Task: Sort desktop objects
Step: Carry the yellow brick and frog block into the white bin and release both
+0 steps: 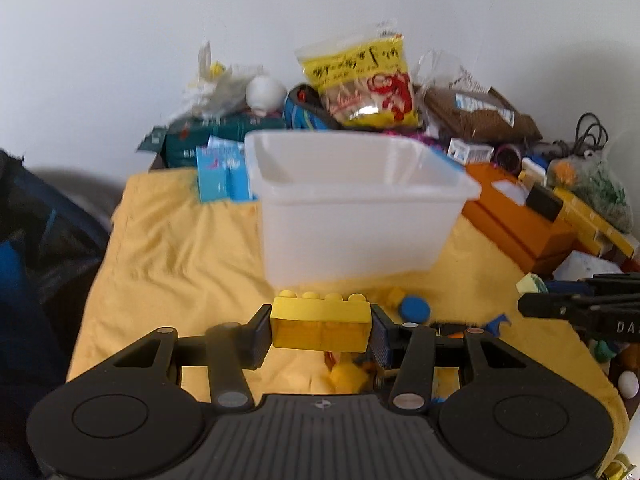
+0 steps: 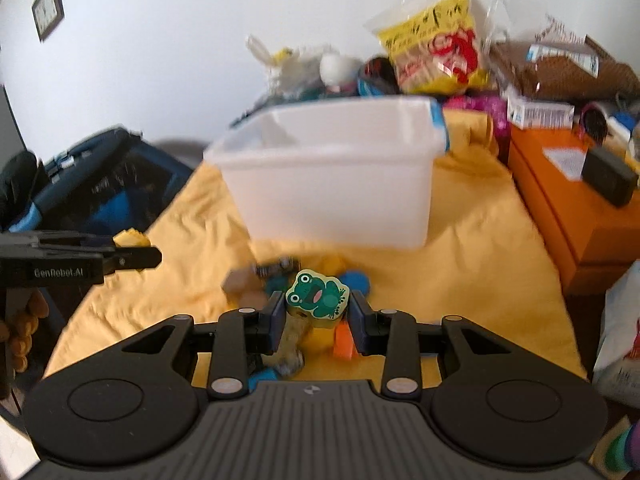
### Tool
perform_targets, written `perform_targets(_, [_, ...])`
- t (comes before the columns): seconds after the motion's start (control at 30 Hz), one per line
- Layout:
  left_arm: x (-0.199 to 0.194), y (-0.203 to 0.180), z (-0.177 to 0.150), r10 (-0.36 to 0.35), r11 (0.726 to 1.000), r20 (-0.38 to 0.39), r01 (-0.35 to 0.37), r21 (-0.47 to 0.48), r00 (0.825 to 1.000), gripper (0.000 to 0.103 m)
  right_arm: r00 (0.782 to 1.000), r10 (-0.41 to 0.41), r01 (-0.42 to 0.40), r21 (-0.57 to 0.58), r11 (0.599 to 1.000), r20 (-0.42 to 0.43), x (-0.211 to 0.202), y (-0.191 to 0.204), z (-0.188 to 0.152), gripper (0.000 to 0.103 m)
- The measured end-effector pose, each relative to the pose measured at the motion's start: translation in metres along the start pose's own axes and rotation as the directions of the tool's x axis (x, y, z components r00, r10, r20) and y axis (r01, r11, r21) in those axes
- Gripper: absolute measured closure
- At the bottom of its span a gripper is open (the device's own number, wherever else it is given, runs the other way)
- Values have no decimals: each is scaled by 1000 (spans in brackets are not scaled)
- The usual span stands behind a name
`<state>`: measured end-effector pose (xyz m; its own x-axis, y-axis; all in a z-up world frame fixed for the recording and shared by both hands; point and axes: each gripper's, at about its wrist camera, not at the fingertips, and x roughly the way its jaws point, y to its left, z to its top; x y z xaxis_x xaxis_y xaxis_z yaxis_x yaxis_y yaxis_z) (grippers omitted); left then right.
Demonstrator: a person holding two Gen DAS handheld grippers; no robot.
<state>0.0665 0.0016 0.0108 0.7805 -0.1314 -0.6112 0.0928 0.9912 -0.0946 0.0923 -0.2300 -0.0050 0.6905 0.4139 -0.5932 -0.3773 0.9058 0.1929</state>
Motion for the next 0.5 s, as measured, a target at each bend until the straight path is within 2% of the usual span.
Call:
perform_targets(0.4, [-4,3,66,-4,1000,48,4,-4,999,50,994,6,-3,-21,1000,112,-9,-5,60,66])
perform_targets(0.5, [1,4,82,1,1000,54,-2,20,999,50,992,7,-3,-27,1000,129,-10,-7,77,66])
